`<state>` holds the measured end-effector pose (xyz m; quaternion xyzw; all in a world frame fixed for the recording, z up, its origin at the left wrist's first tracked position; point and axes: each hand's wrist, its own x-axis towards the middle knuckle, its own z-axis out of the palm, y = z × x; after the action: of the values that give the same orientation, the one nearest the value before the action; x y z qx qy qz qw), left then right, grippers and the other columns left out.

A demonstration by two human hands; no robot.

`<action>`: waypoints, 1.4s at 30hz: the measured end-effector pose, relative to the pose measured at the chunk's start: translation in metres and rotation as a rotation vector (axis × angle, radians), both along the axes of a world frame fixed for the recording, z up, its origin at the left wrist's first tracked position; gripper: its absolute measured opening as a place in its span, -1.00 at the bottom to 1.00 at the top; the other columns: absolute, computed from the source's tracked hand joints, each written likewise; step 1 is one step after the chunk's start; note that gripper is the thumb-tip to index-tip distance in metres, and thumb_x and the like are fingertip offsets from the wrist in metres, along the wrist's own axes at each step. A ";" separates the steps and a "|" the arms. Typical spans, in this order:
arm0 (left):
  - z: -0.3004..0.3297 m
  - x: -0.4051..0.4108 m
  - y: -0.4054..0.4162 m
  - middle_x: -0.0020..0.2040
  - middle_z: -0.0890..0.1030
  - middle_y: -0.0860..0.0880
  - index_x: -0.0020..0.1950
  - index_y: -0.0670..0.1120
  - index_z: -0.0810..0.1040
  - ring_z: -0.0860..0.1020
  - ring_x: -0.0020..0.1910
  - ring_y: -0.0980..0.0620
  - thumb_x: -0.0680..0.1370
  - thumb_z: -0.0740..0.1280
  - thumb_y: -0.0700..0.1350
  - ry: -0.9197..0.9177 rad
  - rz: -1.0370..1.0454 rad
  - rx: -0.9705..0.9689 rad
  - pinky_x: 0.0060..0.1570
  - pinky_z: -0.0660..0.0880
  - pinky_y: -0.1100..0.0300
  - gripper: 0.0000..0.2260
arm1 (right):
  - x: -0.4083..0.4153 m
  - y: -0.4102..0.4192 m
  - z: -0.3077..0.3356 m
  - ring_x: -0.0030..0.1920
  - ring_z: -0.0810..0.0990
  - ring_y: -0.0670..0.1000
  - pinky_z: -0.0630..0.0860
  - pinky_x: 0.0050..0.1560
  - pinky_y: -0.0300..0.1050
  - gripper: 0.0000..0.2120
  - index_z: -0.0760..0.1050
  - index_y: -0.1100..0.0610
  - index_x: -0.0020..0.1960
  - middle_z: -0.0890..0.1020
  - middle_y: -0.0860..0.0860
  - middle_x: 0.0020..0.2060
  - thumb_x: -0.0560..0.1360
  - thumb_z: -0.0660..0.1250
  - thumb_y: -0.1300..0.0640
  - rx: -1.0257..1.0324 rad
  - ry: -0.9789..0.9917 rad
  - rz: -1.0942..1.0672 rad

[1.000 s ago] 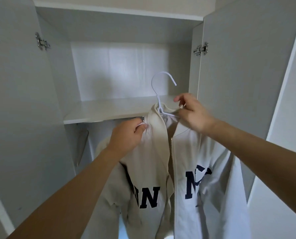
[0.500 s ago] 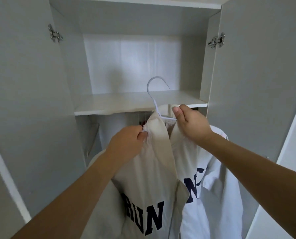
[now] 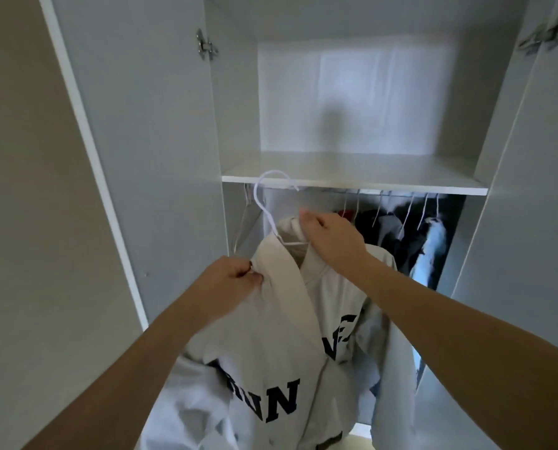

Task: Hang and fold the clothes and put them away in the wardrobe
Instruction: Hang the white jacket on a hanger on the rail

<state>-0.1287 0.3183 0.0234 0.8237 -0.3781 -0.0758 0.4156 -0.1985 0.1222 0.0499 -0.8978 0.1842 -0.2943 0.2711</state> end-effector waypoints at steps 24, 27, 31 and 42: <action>-0.065 0.058 0.014 -0.37 0.44 0.04 -0.33 -0.04 0.37 0.39 -0.42 0.14 0.62 0.14 -0.12 -0.098 0.429 0.082 -0.47 0.18 0.36 -0.70 | 0.147 0.012 -0.050 -0.14 0.40 -0.03 0.24 -0.13 -0.21 -0.87 0.47 0.16 0.04 0.50 0.01 -0.09 0.58 0.16 0.20 -0.530 0.401 0.376; -0.074 0.076 -0.004 -0.36 0.44 0.04 -0.32 -0.02 0.35 0.39 -0.40 0.14 0.62 0.13 -0.10 -0.065 0.439 0.055 -0.44 0.21 0.32 -0.71 | 0.164 -0.005 -0.060 -0.25 0.41 0.04 0.27 -0.22 -0.14 -0.95 0.35 0.13 0.02 0.45 -0.01 -0.24 0.58 0.15 0.17 -0.538 0.353 0.326; -0.086 0.097 -0.040 -0.33 0.46 0.03 -0.26 -0.05 0.40 0.42 -0.37 0.10 0.63 0.12 -0.10 -0.018 0.454 0.010 -0.40 0.28 0.26 -0.74 | 0.194 -0.039 -0.072 -0.22 0.47 0.08 0.39 -0.20 -0.05 -0.89 0.32 0.07 -0.13 0.44 -0.01 -0.26 0.55 0.14 0.22 -0.529 0.344 0.317; -0.118 0.176 -0.173 -0.27 0.49 -0.01 -0.16 -0.04 0.42 0.55 -0.19 -0.09 0.62 0.10 -0.04 -0.010 0.556 0.018 -0.22 0.45 0.13 -0.79 | 0.296 -0.168 -0.104 -0.18 0.44 0.05 0.30 -0.16 -0.15 -0.86 0.45 0.12 -0.16 0.51 0.08 -0.20 0.51 0.22 0.33 -0.418 0.255 0.438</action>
<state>0.0469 0.1454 -0.0945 0.9000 -0.1388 0.0421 0.4111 0.0975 -0.0460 -0.0540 -0.9818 -0.0452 -0.1458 0.1126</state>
